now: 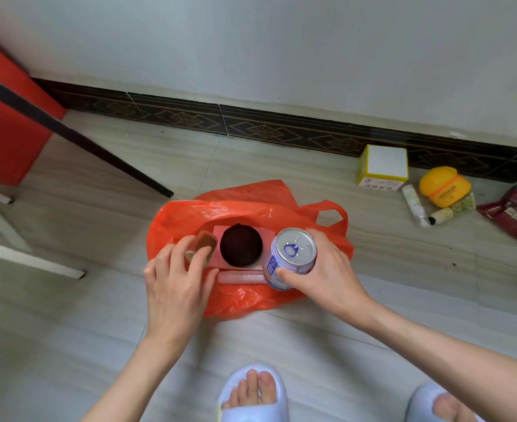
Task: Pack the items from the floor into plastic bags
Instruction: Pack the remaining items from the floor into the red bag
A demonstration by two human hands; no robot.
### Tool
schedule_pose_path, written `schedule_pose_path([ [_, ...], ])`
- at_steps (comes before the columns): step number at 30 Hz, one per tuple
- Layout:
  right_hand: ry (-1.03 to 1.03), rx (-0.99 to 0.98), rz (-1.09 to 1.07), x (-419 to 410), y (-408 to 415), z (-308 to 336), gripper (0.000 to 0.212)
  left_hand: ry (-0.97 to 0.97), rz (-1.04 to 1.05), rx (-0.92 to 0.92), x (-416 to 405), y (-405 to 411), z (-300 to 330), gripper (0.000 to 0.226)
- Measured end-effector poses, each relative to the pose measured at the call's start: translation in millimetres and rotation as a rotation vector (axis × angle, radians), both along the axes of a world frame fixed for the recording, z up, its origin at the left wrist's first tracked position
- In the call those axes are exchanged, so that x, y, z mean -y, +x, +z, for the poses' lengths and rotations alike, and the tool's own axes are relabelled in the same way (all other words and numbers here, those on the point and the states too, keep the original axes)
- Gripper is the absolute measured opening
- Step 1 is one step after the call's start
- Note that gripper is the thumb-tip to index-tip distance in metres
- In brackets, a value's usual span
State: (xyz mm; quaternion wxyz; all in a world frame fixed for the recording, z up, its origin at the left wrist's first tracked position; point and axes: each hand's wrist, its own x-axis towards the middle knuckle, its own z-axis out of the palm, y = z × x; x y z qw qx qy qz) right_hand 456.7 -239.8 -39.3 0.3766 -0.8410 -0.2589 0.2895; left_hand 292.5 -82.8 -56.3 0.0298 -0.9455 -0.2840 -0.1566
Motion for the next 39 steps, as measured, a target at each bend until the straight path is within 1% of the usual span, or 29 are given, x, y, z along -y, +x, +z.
schedule_pose_path([
  [2,0.021,0.029,0.0,-13.8,3.2,4.5,0.049,0.017,0.02,0.059,-5.7,2.0,5.5,0.024],
  [3,0.025,0.04,-0.001,-21.2,5.4,6.4,0.05,0.01,0.049,0.068,-11.3,2.8,7.8,0.025],
  [4,0.028,0.049,-0.003,-28.3,8.0,8.8,0.052,-0.014,0.091,0.051,-19.1,4.0,10.1,0.03],
  [6,0.033,0.046,-0.021,-42.2,13.9,11.9,0.056,-0.101,0.183,-0.02,-35.2,5.6,13.0,0.048],
  [8,0.047,0.039,-0.053,-55.4,20.5,11.7,0.058,-0.164,0.208,-0.058,-46.9,7.8,16.1,0.061],
  [11,0.034,0.08,-0.088,-75.0,32.9,7.7,0.06,-0.191,0.134,-0.063,-56.2,18.0,20.6,0.064],
  [14,0.025,0.147,-0.117,-89.3,48.4,5.6,0.058,-0.159,0.031,-0.068,-63.9,42.1,25.5,0.067],
  [17,-0.005,0.179,-0.102,-92.9,58.4,6.1,0.06,-0.108,-0.099,-0.128,-69.2,74.9,21.6,0.068],
  [19,-0.033,0.184,-0.033,-93.2,58.2,3.1,0.056,-0.079,-0.16,-0.184,-74.0,95.4,14.9,0.064],
  [20,-0.042,0.191,0.004,-93.2,56.7,0.1,0.054,-0.068,-0.171,-0.205,-75.9,104.0,11.1,0.057],
  [22,-0.048,0.212,0.053,-94.0,52.9,-10.1,0.053,-0.037,-0.176,-0.255,-79.4,117.7,3.8,0.036],
  [24,-0.049,0.205,0.085,-95.8,49.7,-20.4,0.053,-0.068,-0.166,-0.206,-84.1,126.8,-1.0,0.017],
  [26,-0.068,0.212,0.126,-98.1,49.8,-27.7,0.052,-0.2,-0.108,-0.065,-89.6,133.8,-1.9,0.007],
  [28,-0.089,0.226,0.139,-100.1,54.2,-31.5,0.053,-0.296,-0.054,0.026,-93.6,136.5,-0.8,0.011],
  [31,-0.128,0.242,0.168,-101.4,62.2,-32.7,0.056,-0.312,-0.095,0.078,-96.5,129.9,-2.1,0.013],
  [33,-0.155,0.263,0.197,-102.5,65.4,-33.5,0.058,-0.317,-0.107,0.092,-98.1,125.6,-4.6,0.014],
  [36,-0.191,0.28,0.253,-105.2,67.4,-37.7,0.064,-0.279,-0.058,0.093,-101.4,127.3,-8.7,0.014],
  [39,-0.212,0.241,0.28,-103.4,66.2,-42.9,0.071,-0.269,-0.049,0.065,-101.1,130.1,-14.5,0.013],
])
